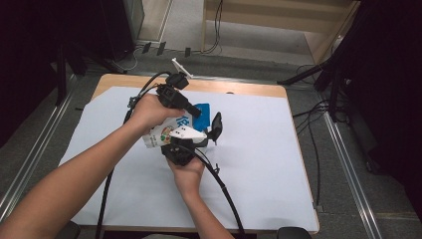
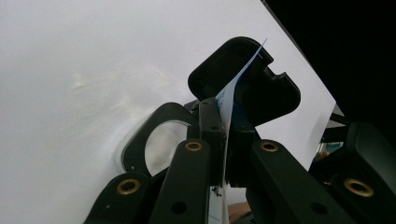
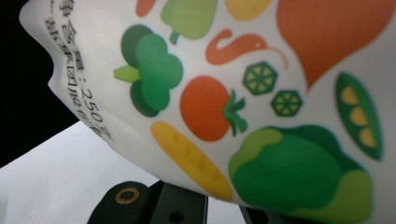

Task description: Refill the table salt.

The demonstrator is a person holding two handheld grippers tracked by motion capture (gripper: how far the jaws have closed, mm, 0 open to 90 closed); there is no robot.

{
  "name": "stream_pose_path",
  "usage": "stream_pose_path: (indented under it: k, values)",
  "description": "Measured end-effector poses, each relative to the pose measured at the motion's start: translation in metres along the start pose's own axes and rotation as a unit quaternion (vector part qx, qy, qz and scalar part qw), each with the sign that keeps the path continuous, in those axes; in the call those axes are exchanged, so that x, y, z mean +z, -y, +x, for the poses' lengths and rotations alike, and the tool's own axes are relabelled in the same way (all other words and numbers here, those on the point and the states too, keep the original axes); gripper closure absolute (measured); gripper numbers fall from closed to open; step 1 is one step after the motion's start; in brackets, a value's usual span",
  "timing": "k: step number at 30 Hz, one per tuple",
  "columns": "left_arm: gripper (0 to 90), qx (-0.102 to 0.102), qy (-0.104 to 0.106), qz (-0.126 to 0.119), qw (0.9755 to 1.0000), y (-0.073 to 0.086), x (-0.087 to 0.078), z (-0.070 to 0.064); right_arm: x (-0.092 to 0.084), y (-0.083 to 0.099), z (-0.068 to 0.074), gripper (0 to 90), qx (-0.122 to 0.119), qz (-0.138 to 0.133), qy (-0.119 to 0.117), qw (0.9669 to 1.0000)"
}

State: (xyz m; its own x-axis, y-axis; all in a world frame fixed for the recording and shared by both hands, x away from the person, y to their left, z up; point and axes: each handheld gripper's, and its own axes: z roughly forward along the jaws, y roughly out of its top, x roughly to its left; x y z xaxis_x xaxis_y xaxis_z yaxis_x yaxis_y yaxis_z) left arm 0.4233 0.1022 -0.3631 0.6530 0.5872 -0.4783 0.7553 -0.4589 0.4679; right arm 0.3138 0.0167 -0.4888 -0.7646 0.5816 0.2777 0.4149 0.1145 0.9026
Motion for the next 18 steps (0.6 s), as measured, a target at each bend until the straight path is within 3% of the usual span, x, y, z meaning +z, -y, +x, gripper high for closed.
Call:
stream_pose_path:
  k: [18]
  values:
    - [89.1, 0.000, 0.008, -0.011, 0.9999, -0.0002, -0.0030, -0.0011, 0.0007, -0.0002, -0.0019, 90.0, 0.000, 0.002, 0.001, 1.0000]
